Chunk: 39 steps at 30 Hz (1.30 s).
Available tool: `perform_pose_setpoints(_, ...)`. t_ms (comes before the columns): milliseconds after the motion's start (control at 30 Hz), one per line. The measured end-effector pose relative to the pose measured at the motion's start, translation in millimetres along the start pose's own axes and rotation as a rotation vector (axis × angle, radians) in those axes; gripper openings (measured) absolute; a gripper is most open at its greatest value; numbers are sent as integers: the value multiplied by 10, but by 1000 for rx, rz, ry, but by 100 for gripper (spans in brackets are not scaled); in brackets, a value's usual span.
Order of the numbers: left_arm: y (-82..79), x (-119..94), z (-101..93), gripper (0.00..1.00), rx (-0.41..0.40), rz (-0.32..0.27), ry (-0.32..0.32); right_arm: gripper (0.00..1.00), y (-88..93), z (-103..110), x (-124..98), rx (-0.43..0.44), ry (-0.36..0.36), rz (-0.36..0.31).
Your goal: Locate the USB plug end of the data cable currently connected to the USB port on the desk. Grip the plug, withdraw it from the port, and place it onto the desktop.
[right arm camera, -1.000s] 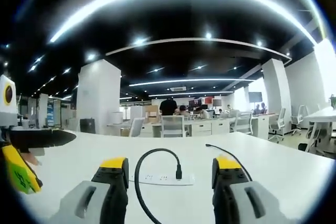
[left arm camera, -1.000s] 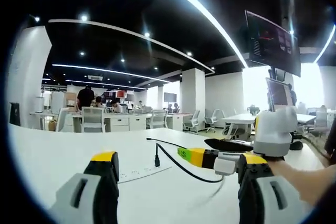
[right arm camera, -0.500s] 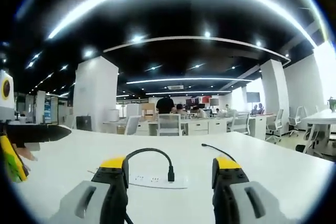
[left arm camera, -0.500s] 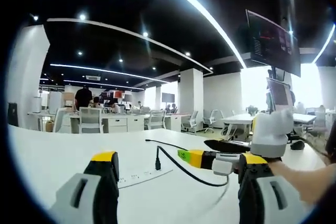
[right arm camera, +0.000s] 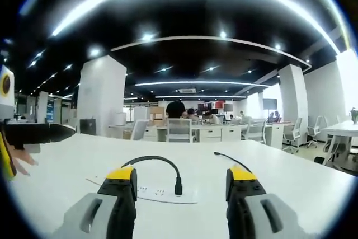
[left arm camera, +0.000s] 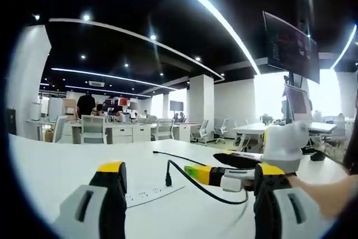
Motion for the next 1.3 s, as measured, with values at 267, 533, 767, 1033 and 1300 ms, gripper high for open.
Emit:
perform_pose_setpoints(267,60,83,68,94,11,19,13,64,86,-41,118,-15,6,24)
perform_pose_setpoints(533,87,162,120,94,8,24,23,60,186,-38,307,-26,-5,53)
perform_pose_setpoints(767,140,189,224,94,2,48,14,59,232,4,482,-11,-23,75)
perform_pose_setpoints(1033,171,271,250,94,-3,47,13,56,277,10,646,-1,-43,86)
perform_pose_setpoints(1300,242,377,274,94,40,49,7,54,319,-13,770,-3,-62,102)
Point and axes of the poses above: the point that each gripper's makers call its tool centre point, and the gripper's own axes: x roughly forward along the fingers, z roughly to its left, y roughly out of its underside, the point moved 5 cm from there along -x, roughly backward along the fingers, and after that the axes turned 5 degrees about -x, right-handed, at the moved point
